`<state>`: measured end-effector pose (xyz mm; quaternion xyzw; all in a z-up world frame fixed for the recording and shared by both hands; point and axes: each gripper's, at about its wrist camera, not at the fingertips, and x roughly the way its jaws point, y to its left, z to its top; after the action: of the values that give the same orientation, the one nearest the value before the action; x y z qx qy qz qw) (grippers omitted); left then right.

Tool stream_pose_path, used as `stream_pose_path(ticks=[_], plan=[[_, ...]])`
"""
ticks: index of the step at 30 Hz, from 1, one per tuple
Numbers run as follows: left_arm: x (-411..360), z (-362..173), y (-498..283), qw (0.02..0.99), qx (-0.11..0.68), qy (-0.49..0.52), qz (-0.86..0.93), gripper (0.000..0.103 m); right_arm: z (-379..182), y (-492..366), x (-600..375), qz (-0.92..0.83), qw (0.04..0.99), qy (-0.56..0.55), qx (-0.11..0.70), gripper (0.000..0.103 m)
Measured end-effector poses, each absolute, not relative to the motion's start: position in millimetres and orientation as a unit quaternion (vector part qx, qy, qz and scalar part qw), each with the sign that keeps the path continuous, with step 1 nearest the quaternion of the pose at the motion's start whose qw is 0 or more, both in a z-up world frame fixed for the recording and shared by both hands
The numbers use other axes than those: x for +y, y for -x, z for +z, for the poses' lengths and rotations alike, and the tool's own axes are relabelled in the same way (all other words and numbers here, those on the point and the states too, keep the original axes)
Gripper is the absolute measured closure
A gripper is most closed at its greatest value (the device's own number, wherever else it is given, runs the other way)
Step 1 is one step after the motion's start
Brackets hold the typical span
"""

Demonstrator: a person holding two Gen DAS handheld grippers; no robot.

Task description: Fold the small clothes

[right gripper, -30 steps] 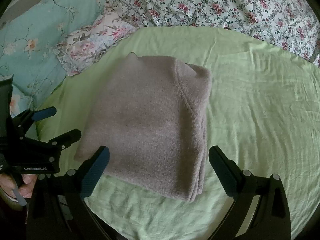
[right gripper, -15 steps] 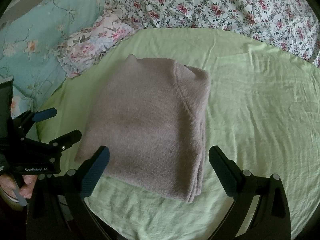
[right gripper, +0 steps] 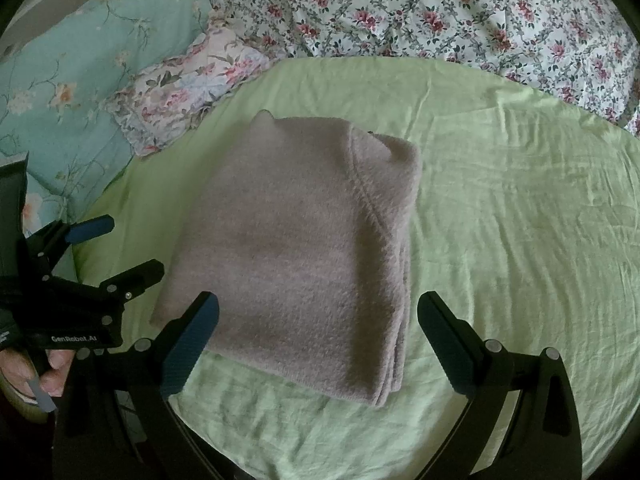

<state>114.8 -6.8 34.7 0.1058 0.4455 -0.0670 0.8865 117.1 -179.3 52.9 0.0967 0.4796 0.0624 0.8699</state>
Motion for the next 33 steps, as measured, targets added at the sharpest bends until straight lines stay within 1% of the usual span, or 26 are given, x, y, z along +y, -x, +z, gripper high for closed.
stream_pose_path(ticks=[11,33], plan=[[-9,38,-121,0.893,0.434,-0.105,-0.062,0.0,54,-117,-181,0.057,0.871,-0.099,0.478,0.004],[-21,35,-125,0.89,0.439,-0.105,-0.062,0.0,47,-122,-196,0.051,0.868,-0.112,0.482,0.003]])
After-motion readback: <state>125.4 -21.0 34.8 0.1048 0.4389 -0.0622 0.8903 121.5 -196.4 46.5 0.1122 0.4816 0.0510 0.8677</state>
